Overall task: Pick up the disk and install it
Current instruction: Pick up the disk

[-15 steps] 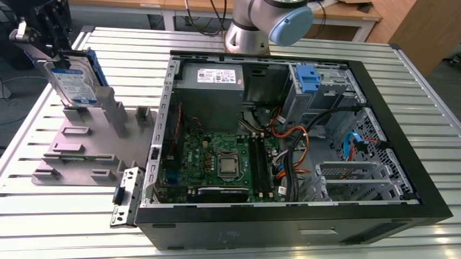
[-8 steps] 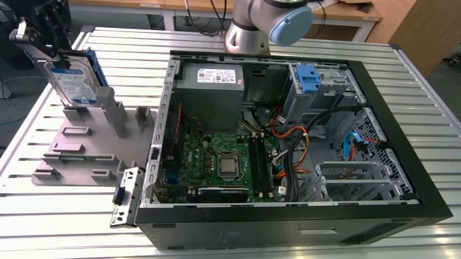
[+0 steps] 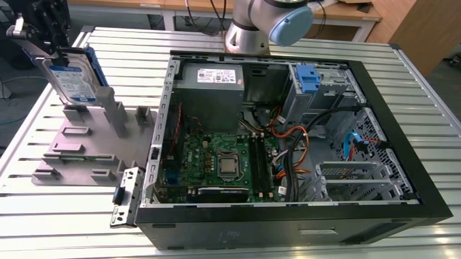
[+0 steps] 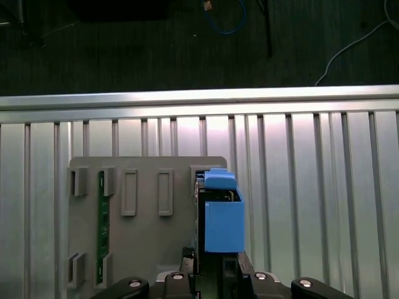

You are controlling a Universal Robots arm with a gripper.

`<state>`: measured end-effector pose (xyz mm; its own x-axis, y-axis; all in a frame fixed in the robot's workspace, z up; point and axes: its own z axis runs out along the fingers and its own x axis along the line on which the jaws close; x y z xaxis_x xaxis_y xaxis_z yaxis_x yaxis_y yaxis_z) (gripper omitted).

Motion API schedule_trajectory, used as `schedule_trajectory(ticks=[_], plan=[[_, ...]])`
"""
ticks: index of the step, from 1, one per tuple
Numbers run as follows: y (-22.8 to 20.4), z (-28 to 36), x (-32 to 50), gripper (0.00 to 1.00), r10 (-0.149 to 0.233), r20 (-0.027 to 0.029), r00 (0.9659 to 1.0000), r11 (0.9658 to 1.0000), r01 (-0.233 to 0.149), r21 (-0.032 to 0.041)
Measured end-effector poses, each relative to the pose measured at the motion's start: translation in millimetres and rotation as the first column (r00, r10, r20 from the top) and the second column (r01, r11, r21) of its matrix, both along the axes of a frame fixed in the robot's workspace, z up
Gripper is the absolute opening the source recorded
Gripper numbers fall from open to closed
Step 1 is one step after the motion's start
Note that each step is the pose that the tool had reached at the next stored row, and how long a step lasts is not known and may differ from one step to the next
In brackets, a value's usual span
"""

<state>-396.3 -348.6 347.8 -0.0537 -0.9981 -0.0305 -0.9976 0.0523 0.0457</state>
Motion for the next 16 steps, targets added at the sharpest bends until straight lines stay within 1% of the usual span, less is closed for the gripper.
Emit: schedule_trajectory(ticks=[5, 11, 16], plan=[[0.0, 14.0, 0.0, 0.35, 0.000, 0.0000, 1.0000, 1.0000, 0.000, 0.0001], [0.0, 35.2, 0.0, 0.35, 0.000, 0.0001, 1.0000, 1.0000, 0.000, 0.0001], [0.0, 51.6, 0.0, 0.35, 0.000, 0.0000, 1.0000, 1.0000, 0.000, 0.0000]])
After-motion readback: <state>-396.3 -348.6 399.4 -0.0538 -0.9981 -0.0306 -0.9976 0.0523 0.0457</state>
